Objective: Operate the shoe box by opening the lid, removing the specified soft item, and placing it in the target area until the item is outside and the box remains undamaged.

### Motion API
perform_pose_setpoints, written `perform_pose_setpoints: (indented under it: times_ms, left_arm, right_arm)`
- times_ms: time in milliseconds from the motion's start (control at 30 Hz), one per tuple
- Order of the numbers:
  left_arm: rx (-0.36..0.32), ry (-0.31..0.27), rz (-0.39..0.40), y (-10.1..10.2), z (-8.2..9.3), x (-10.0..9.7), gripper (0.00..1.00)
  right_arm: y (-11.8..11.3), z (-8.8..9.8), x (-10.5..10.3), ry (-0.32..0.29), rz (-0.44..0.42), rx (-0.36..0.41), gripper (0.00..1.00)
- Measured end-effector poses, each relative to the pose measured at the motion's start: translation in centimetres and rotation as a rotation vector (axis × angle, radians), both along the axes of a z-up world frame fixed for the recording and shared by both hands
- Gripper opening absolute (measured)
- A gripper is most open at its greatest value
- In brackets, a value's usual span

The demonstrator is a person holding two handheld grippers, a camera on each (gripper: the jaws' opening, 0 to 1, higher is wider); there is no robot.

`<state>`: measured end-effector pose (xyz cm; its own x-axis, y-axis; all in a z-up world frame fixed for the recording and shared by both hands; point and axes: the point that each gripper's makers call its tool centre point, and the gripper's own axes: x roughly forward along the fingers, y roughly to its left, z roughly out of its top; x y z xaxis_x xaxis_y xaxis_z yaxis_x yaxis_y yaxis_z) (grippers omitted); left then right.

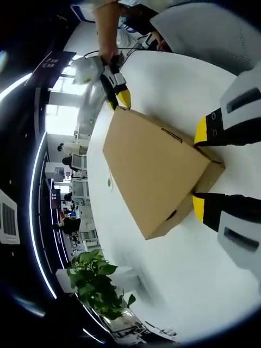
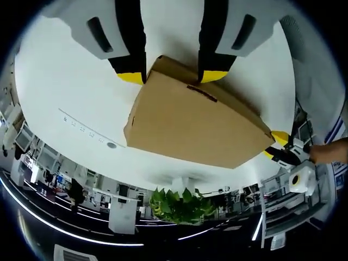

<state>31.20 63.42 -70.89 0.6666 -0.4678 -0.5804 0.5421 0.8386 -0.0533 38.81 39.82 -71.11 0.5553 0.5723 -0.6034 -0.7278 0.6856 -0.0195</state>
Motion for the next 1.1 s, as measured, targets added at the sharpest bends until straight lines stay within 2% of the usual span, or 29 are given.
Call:
perform_pose_setpoints:
  times_ms: [767,1100]
  left_arm:
    - [-0.015,0.008,-0.063,3.0,-0.2,-0.5,0.33]
    - [0.000,0.003,-0.094,4.1,-0.2,-0.7,0.33]
  right_arm:
    - [2.2,0.2,-3.1,-0.003,-0.100,0.053,0.34]
    - [3.1,0.3,-4.5,0.006,-0.121,0.080,0.32]
